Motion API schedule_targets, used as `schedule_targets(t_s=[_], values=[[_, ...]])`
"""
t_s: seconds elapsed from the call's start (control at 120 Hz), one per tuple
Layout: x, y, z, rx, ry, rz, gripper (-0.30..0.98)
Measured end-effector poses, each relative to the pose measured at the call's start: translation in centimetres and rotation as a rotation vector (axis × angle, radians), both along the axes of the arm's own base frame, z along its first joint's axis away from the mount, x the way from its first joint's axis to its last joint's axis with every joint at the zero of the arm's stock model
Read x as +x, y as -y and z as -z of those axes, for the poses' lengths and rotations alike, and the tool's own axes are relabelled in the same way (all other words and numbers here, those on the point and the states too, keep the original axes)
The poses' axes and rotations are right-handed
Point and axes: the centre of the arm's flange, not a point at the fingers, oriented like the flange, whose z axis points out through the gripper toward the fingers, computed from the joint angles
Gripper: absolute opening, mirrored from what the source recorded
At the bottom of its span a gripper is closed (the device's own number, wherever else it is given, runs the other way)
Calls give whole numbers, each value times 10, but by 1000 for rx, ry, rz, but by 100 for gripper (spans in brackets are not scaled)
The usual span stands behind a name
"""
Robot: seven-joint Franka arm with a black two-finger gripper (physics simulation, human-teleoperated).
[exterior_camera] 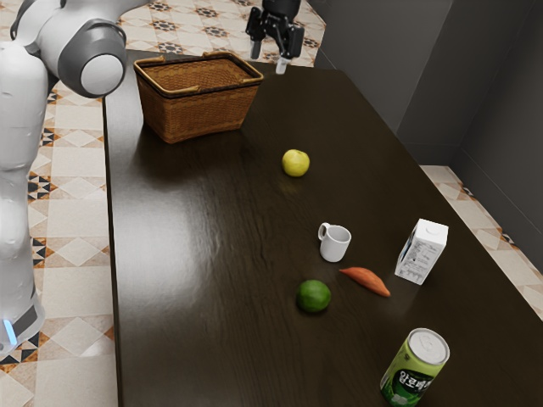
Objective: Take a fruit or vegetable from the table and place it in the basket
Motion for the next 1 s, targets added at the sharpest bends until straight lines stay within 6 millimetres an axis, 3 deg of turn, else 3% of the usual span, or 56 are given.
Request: schedule_targets(t_s=[0.3, 0.333, 0.367, 0.417, 0.458, 0.517, 0.6, 0.717, 0.767, 0.833, 0.933, 1.0], values=[[8, -4, -6, 28, 71, -6, 67], [6, -1, -14, 37, 87, -3, 67], [-6, 14, -49, 78, 149, 17, 67], [-24, 54, -98, 126, 246, 84, 67], [-29, 81, -115, 140, 282, 137, 67], [-28, 106, -118, 144, 283, 194, 67], [-9, 121, -91, 132, 214, 239, 67], [29, 161, -39, 122, 109, 352, 66], [52, 166, -10, 131, 74, 388, 66], [76, 150, 21, 142, 46, 406, 66], [97, 110, 59, 144, 9, 410, 66], [107, 83, 104, 121, -47, 413, 66]])
